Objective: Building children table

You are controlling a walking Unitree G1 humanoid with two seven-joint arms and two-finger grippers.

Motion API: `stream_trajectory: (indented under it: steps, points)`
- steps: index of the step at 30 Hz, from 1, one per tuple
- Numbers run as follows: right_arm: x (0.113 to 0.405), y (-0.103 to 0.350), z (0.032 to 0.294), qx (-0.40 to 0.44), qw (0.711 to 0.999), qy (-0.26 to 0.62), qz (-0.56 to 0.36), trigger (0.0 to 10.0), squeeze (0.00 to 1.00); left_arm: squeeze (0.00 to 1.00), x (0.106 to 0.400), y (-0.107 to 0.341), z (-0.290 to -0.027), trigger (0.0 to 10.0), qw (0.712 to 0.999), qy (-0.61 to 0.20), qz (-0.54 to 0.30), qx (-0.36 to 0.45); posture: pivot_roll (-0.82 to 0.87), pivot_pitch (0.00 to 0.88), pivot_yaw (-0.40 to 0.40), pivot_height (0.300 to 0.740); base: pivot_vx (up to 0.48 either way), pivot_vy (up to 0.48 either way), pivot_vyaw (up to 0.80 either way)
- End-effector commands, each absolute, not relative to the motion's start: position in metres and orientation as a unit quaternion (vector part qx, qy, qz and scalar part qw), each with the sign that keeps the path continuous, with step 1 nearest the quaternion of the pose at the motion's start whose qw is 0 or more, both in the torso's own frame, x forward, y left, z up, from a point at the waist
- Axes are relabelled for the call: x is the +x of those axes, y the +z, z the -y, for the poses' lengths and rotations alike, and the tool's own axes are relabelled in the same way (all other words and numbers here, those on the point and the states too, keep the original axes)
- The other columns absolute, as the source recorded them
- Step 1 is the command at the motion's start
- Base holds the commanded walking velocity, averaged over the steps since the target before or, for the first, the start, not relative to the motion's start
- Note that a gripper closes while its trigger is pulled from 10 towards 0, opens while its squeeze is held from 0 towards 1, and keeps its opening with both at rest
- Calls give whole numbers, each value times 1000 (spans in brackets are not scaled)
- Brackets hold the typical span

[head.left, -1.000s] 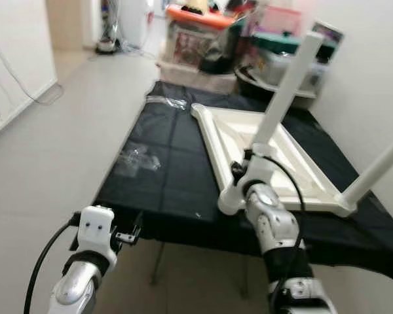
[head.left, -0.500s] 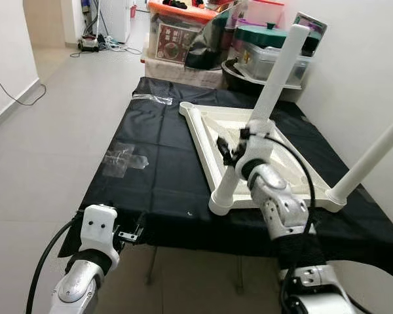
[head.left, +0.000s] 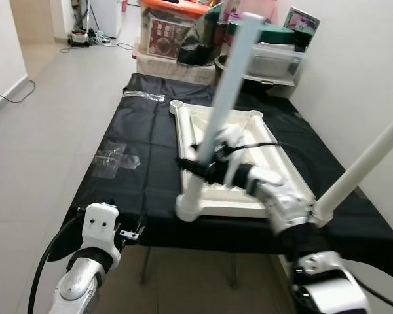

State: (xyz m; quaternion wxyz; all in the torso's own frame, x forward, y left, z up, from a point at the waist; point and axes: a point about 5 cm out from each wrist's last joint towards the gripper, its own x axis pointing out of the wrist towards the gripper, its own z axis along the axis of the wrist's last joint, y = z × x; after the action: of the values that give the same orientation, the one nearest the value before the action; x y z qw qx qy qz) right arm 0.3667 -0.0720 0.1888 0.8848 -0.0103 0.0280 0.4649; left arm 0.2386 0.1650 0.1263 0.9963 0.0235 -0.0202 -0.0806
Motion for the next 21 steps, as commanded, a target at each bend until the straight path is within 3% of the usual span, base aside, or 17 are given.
stream_trajectory:
  steps: [1, 2, 3, 5, 7, 8, 9, 11, 13, 16, 17, 19, 20, 21]
  points:
    - [386, 179, 93, -28, 939, 333, -79, 0, 0, 0, 237, 126, -164, 10000, 996, -81, 21, 27, 217, 0, -212, 740, 0, 0, 0]
    - [386, 179, 93, -28, 939, 333, -79, 0, 0, 0, 237, 126, -164, 10000, 996, -81, 21, 27, 217, 0, -212, 740, 0, 0, 0]
    - [393, 175, 104, -25, 962, 252, -101, 0, 0, 0, 236, 126, -164, 10000, 996, -81, 21, 27, 217, 0, -212, 740, 0, 0, 0]
    - [395, 172, 111, -23, 972, 204, -113, 0, 0, 0, 236, 126, -164, 10000, 996, -81, 21, 27, 217, 0, -212, 740, 0, 0, 0]
    - [394, 160, 146, 33, 990, -4, -137, 0, 0, 0, 235, 125, -164, 10000, 996, -82, 19, 28, 205, 0, -206, 740, 0, 0, 0]
    - [394, 160, 146, 33, 990, -4, -137, 0, 0, 0, 235, 125, -164, 10000, 996, -82, 19, 28, 205, 0, -206, 740, 0, 0, 0]
    - [388, 151, 157, 51, 984, -78, -150, 0, 0, 0, 235, 125, -164, 10000, 996, -83, 18, 28, 202, 0, -205, 740, 0, 0, 0]
    - [384, 146, 164, 59, 978, -122, -159, 0, 0, 0, 235, 124, -164, 10000, 996, -84, 17, 28, 202, 0, -205, 740, 0, 0, 0]
    - [360, 138, 146, 76, 973, -141, -167, 0, 0, 0, 234, 124, -164, 10000, 996, -84, 15, 28, 198, 0, -194, 740, 0, 0, 0]
    - [352, 136, 138, 86, 971, -141, -171, 0, 0, 0, 234, 124, -164, 10000, 996, -84, 15, 28, 198, 0, -194, 740, 0, 0, 0]
    - [347, 138, 120, 93, 976, -85, -177, 10000, 0, 0, 234, 123, -163, 10000, 996, -86, 13, 28, 180, 0, -178, 740, 0, 0, 0]
    - [345, 157, 91, 114, 984, 29, -132, 10000, 0, 0, 234, 122, -162, 10000, 995, -91, 11, 27, 167, 0, -169, 740, 0, 0, 0]
    - [345, 168, 85, 116, 985, 72, -102, 10000, 1000, 0, 235, 122, -161, 10000, 995, -93, 11, 26, 165, 0, -169, 740, 0, 0, 0]
    - [347, 177, 86, 120, 985, 91, -81, 10000, 1000, 0, 235, 122, -160, 10000, 995, -94, 11, 26, 165, 0, -169, 740, 0, 0, 0]
